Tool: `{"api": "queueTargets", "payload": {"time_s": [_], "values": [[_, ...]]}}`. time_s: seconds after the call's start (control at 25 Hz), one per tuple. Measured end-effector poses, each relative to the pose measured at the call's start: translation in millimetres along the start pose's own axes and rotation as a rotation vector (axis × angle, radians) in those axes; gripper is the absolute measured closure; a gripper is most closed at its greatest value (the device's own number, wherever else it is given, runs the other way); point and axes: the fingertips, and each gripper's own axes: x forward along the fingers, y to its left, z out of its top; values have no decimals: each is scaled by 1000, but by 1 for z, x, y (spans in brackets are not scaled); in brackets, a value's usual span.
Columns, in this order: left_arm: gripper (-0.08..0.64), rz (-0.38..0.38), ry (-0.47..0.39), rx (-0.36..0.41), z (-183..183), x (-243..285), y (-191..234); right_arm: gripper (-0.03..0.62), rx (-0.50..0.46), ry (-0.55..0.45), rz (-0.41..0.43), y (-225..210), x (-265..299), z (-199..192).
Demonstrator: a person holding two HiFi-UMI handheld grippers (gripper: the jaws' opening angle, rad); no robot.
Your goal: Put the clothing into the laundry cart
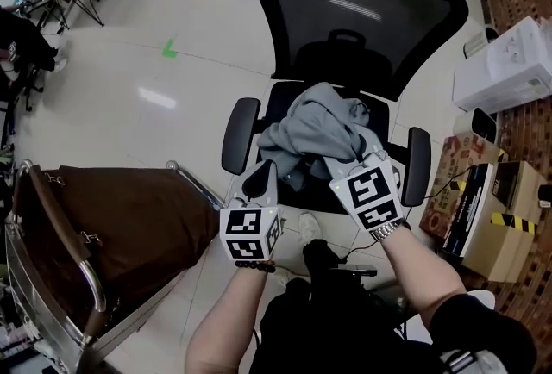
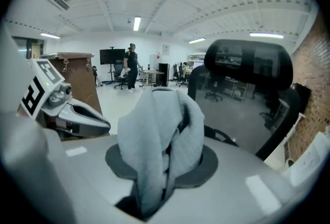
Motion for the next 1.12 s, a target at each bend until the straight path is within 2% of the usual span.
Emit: {"api": "queueTargets", "payload": {"time_s": [0.2, 0.4, 0.6, 0.84, 0.88, 1.0, 1.12], "values": [[557, 33, -62, 16, 38, -64, -4, 468, -58, -114, 8, 33, -53, 79], [557, 66, -119, 14, 69, -151, -12, 468, -113, -220, 26, 87, -115, 148], [557, 113, -217, 0, 74, -249, -35, 468, -186, -346, 64, 154, -194, 186], [557, 159, -292, -9, 95, -357, -44, 468, -225, -455, 146, 231, -255, 235], [557, 170, -303, -2, 98, -373, -46, 468, -222, -455, 160, 243, -265, 239], [557, 217, -330, 25, 104, -419, -53, 468, -169, -364, 200, 278, -295, 240], [557, 274, -354, 58, 105, -461, -63, 468, -189, -382, 254, 310, -326, 248]]}}
